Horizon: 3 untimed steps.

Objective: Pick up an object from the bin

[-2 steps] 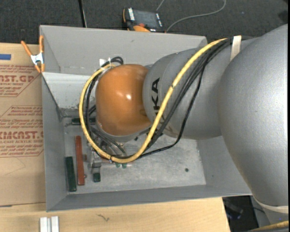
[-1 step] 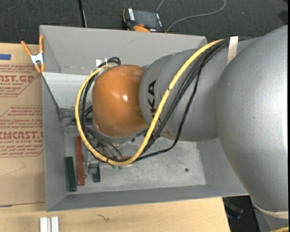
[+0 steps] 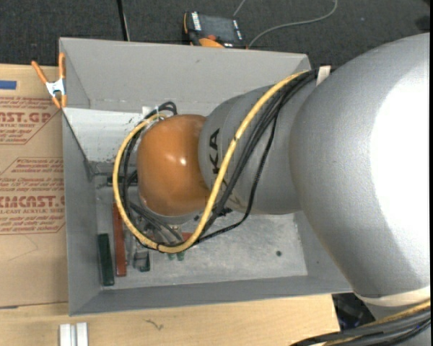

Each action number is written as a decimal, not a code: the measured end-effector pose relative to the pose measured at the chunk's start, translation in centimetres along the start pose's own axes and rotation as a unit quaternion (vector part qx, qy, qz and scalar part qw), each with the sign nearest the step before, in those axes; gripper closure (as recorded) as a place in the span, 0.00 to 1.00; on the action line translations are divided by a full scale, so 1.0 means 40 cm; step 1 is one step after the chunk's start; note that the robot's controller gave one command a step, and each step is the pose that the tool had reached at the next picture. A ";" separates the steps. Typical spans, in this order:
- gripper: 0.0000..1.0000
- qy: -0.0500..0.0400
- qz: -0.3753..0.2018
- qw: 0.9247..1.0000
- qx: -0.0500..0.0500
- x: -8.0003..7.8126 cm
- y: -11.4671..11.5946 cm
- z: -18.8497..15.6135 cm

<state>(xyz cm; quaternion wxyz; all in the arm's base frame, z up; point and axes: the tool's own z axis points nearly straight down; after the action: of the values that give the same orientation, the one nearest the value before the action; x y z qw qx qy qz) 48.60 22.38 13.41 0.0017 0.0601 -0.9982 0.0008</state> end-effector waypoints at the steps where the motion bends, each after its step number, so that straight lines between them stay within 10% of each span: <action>1: 1.00 -0.001 0.103 0.995 -0.001 -0.015 -0.079 0.027; 2: 1.00 -0.005 0.102 0.995 -0.003 -0.007 -0.032 -0.162; 3: 1.00 -0.001 0.099 0.995 -0.001 -0.019 0.001 -0.048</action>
Offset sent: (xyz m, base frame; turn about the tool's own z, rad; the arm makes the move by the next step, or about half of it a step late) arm 0.0097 -0.0304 -0.0097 0.2062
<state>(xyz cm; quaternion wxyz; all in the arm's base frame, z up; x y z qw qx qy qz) 49.35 22.51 15.34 0.0010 -0.0385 -0.9993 0.0005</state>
